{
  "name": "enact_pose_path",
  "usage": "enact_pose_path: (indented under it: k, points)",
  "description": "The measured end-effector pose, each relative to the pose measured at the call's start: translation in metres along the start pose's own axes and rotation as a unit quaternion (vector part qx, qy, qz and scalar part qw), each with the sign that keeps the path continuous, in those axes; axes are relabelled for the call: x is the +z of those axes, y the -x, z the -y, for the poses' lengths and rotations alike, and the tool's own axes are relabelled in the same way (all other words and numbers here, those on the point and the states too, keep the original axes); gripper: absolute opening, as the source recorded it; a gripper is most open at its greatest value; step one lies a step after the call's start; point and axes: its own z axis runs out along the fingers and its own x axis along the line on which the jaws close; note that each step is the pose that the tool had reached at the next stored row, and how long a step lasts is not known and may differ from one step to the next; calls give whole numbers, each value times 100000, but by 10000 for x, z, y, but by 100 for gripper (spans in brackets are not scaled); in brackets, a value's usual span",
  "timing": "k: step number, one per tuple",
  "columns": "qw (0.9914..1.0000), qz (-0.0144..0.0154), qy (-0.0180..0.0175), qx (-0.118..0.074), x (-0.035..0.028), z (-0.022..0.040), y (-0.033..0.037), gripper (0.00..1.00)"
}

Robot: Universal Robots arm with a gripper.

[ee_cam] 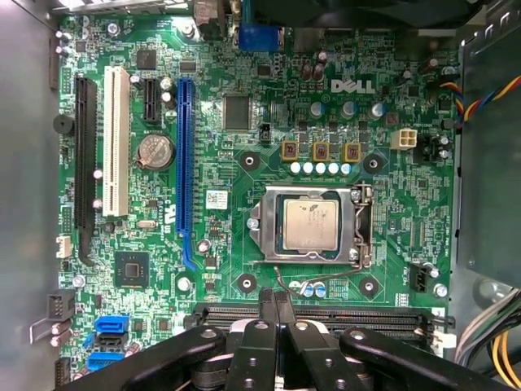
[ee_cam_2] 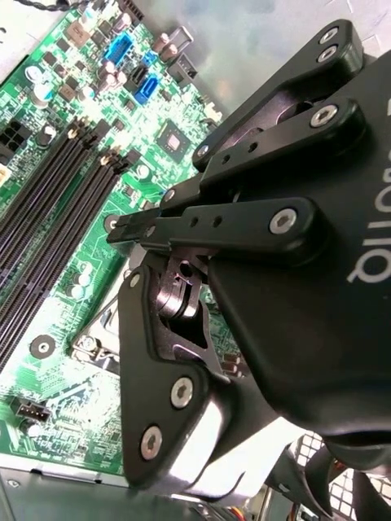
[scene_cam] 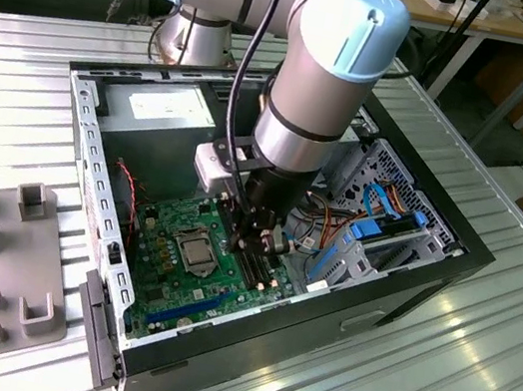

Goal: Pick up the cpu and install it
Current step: 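Install the first cpu locking lever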

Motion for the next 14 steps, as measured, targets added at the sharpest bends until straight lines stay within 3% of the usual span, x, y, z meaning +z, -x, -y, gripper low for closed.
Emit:
enact_pose_path:
  k: [6,14]
  points:
    - [100000,122,-9,2,-27,-2,3,11]
    - [100000,199,-14,-4,90,-1,-83,11]
